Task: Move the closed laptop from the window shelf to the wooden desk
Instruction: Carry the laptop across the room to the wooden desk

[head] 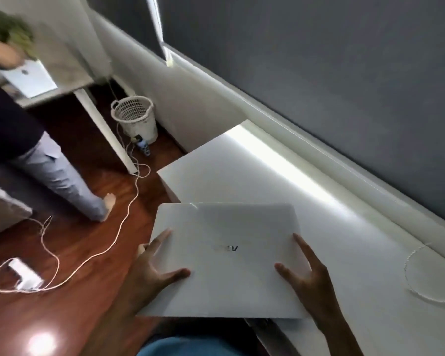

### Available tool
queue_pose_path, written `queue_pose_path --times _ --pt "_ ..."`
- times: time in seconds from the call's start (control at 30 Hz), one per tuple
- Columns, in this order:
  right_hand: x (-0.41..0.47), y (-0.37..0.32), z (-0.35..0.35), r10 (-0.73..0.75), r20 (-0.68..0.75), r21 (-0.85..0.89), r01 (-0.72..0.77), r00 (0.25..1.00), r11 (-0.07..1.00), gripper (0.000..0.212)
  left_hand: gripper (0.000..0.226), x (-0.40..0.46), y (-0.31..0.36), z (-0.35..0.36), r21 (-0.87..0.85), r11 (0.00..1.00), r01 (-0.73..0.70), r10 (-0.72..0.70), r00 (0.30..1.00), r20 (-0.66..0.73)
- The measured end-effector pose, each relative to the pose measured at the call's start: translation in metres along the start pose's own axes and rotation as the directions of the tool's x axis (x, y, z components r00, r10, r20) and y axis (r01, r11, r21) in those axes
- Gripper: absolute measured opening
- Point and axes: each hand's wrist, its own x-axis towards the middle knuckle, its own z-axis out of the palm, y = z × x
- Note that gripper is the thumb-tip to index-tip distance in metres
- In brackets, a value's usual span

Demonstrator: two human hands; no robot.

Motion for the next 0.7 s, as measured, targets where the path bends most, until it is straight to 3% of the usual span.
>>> queue_pose_path --times 0.13,0.4,0.7 --pt "0.004 -0.019 0.038 -0.087 0.144 -0.019 0.091 0.986 0.996 0.077 0.108 -0.044 -0.042 -0.021 -0.060 0.994 0.092 -0.100 0.982 -0.160" --pt "-0.026 -0.066 0.137 -0.259 0.349 -0.097 0.310 0.901 0.946 0.077 0.102 -0.129 -0.123 -0.076 -0.228 0.951 0.210 -0.282 0.894 -0.348" --pt "-0.100 -0.106 0.289 -0.255 0.650 -0.084 0.401 0.716 0.912 0.078 0.096 -0.254 -0.221 -0.143 -0.442 0.847 0.295 -0.513 0.672 -0.535"
